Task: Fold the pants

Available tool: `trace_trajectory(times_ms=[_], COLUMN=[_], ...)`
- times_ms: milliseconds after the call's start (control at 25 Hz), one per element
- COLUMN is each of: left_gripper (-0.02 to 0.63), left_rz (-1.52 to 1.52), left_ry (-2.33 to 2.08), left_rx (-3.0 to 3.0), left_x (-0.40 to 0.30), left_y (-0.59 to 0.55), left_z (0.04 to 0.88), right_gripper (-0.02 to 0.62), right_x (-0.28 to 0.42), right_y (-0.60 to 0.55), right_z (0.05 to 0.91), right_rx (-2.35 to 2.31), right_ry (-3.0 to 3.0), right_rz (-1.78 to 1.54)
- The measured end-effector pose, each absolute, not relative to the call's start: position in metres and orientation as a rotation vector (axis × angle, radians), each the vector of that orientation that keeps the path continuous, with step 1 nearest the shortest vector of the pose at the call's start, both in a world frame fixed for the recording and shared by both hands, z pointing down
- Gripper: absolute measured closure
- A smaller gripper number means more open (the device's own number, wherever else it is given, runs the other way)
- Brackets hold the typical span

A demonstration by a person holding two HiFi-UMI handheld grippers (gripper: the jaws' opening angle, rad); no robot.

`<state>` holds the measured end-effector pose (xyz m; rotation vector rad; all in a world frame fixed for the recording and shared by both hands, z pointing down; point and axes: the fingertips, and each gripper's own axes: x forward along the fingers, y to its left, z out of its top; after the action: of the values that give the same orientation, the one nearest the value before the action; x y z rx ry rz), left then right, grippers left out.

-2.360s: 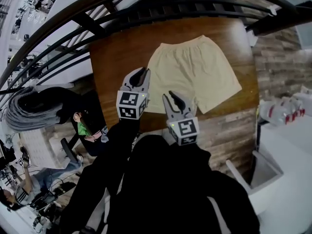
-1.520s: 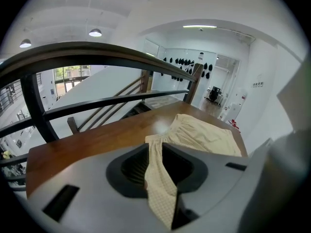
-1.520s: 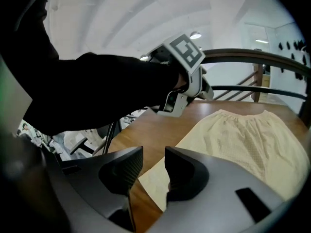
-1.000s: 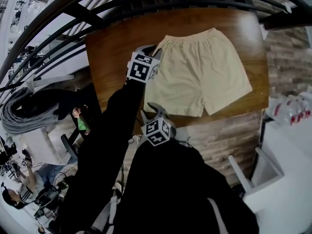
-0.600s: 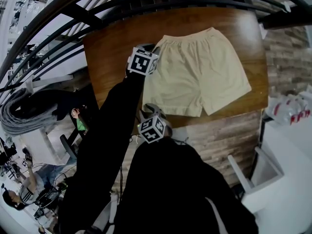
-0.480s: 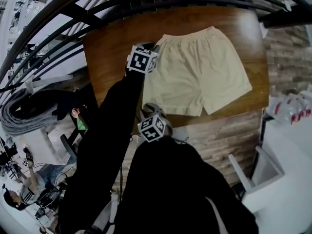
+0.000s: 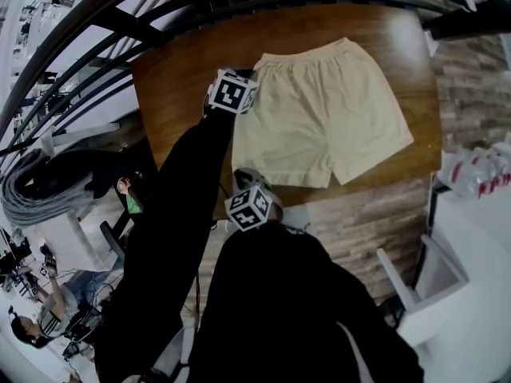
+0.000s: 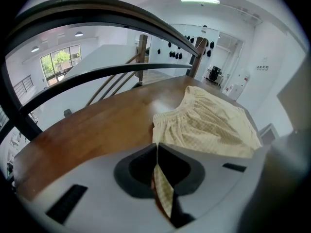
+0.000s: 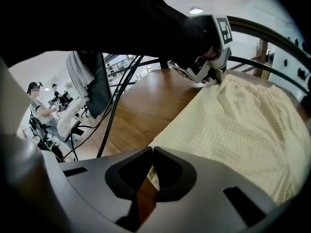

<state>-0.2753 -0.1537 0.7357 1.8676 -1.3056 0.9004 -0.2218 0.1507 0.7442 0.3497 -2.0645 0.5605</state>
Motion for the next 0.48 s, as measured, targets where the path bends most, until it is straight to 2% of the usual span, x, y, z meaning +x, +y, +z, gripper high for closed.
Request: trace_trajectory(times_ms=[480], left_gripper=[0.6], left_rz=[0.866], left_ry=[-1.306], left_rx=[1.872], left_x=[-0.273], left_y=[-0.149], left_z=[0.723], right_gripper=[0.586], right_x=[-0.218], right_y=[0.142], right_z=[0.7], right_rx=[0.371], right_ry=[-2.171], right_rz=[0.664])
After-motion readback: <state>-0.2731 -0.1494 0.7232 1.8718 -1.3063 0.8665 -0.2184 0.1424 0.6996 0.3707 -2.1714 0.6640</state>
